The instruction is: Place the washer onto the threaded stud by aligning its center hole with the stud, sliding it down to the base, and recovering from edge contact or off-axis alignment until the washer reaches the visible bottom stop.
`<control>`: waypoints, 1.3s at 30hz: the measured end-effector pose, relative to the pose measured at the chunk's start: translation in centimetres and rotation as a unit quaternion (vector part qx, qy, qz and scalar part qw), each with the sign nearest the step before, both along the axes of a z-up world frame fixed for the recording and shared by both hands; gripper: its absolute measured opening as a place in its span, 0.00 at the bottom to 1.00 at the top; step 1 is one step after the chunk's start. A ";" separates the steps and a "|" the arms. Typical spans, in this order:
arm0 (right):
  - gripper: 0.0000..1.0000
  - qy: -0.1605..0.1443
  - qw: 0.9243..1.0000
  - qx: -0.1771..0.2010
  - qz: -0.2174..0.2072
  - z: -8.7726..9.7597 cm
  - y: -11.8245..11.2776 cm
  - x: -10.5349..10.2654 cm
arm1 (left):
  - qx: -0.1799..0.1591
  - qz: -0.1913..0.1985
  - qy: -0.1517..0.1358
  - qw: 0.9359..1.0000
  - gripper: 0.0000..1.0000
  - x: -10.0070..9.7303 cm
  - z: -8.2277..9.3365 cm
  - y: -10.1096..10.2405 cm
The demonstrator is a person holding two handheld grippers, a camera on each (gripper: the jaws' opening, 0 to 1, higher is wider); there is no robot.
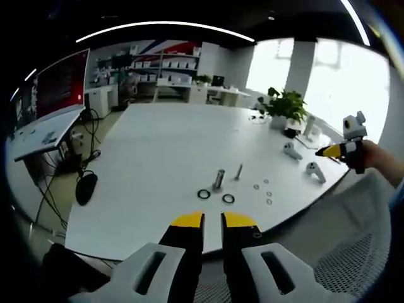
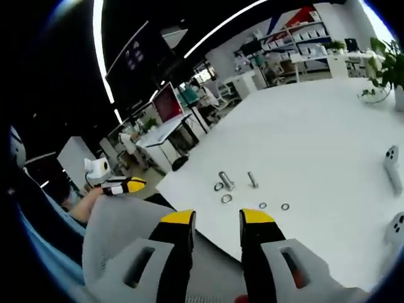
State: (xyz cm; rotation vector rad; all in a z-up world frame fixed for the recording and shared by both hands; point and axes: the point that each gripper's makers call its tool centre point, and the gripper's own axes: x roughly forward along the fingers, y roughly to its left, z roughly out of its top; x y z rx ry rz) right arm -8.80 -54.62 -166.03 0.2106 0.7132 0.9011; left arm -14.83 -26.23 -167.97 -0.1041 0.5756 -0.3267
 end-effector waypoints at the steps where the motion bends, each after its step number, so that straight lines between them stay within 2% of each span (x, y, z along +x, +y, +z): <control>1: 0.31 0.001 1.000 -0.006 0.004 -0.1 0.1 0.1 | 0.000 0.000 0.000 1.000 0.08 0.0 0.0 0.0; 5: 0.34 -0.019 0.998 -0.055 0.005 -1.1 -0.4 1.3 | 0.003 -0.003 0.004 1.000 0.08 -0.1 -0.2 0.0; 10: 0.34 -0.015 0.997 -0.071 0.017 -2.0 -0.1 2.1 | 0.001 -0.005 0.006 1.000 0.07 0.0 -0.2 -0.1; 14: 0.34 -0.026 0.994 -0.108 0.016 -2.9 -0.5 3.4 | -0.005 -0.005 0.000 1.000 0.07 0.1 0.0 -0.1; 19: 0.34 -0.023 0.993 -0.107 0.032 -3.3 0.6 4.2 | -0.011 -0.001 -0.006 1.000 0.07 0.2 0.2 -0.1; 24: 0.36 -0.009 0.986 -0.147 0.074 -5.2 1.4 4.2 | -0.009 -0.003 0.000 1.000 0.06 0.1 0.0 -0.1; 26: 0.41 -0.020 0.982 -0.173 0.078 -5.7 1.3 4.7 | -0.009 -0.002 0.001 1.000 0.06 0.1 0.0 -0.1; 31: 0.39 -0.019 0.978 -0.178 0.102 -6.2 2.2 4.8 | -0.011 0.001 -0.002 1.000 0.06 0.1 0.1 0.0; 33: 0.39 -0.019 0.975 -0.193 0.113 -6.7 2.2 4.9 | -0.011 0.001 -0.003 1.000 0.06 0.1 0.1 0.0; 39: 0.39 -0.015 0.971 -0.201 0.131 -7.6 2.4 5.1 | -0.011 0.000 -0.002 1.000 0.06 0.1 0.0 0.0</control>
